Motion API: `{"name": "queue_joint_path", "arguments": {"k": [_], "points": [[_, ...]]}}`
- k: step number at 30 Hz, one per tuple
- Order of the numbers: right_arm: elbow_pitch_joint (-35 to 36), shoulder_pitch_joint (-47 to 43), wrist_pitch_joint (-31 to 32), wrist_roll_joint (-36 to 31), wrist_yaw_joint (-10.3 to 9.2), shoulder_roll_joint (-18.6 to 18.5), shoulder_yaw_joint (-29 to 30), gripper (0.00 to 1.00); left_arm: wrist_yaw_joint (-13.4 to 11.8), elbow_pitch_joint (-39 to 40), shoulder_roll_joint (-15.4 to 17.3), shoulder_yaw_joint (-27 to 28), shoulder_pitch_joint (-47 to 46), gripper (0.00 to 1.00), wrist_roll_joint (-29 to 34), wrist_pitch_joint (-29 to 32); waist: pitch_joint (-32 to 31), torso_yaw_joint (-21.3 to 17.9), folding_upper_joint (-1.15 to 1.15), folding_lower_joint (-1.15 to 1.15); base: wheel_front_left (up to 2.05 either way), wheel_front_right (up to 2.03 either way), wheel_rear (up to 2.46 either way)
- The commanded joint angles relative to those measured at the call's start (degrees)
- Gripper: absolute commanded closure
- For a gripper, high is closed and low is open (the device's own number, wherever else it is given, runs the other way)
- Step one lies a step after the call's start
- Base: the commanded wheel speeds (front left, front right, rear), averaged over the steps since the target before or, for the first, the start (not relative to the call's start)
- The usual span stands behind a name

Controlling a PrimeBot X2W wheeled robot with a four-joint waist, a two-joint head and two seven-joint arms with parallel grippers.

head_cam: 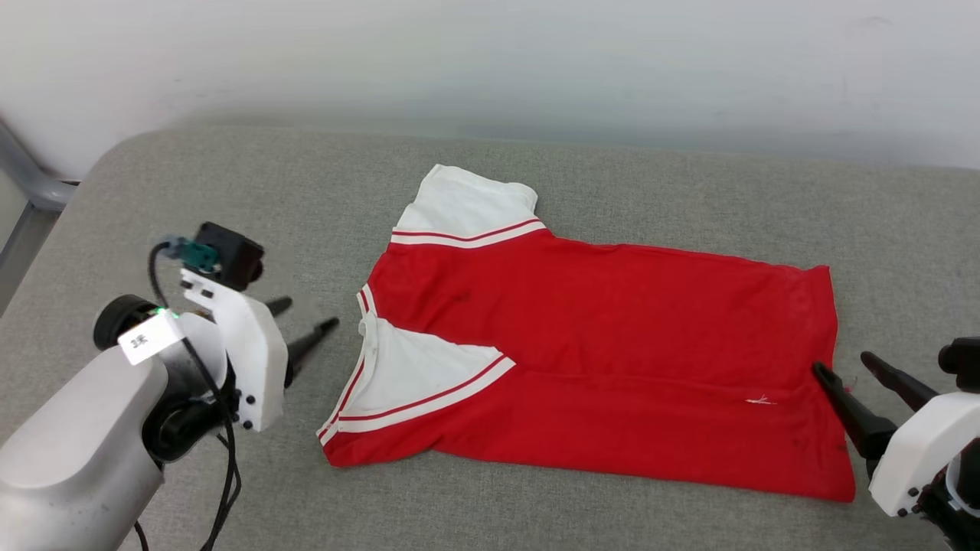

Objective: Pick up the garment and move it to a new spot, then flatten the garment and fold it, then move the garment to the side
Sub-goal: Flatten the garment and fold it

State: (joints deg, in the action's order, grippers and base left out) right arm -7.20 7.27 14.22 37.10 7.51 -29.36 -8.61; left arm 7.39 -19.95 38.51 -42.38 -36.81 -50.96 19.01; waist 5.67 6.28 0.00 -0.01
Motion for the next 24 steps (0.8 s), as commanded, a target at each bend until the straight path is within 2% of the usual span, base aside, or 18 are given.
{"name": "queue_joint_path", "arguments": {"k": [1,6,12,18,24], "points": [[0.4,-0.4,0.4,-0.4,-0.05,0.6,0.3,0.0,0.0,0.8,0.4,-0.6,-0.9,0.0,-1.1,2.5,-0.1,0.0,0.0,0.01,0.0,0.0,0.0],[1.4,-0.8,1.6,-1.5,-0.05,1.7,0.6,0.0,-0.2,2.3,1.1,-2.8,-1.8,0.0,-5.8,14.3,-0.3,-0.3,0.0,0.01,0.0,0.0,0.0],[2.7,0.3,2.9,-2.1,-0.05,2.2,0.3,0.0,-0.3,1.0,0.0,-5.4,-2.3,0.0,-7.1,21.2,0.7,-1.5,0.0,0.01,0.0,0.0,0.0],[3.3,1.2,3.5,-2.3,-0.05,2.5,0.0,0.0,-0.2,-2.4,-0.8,-8.8,-1.4,0.0,-5.4,24.1,2.4,-3.0,0.0,0.01,0.0,0.0,0.0],[3.5,2.3,3.4,-2.5,-0.05,2.7,-0.5,0.0,-0.1,-7.8,-2.3,-10.3,0.2,0.0,-4.5,22.2,4.1,-4.2,0.0,0.01,0.0,0.0,0.0]]}}
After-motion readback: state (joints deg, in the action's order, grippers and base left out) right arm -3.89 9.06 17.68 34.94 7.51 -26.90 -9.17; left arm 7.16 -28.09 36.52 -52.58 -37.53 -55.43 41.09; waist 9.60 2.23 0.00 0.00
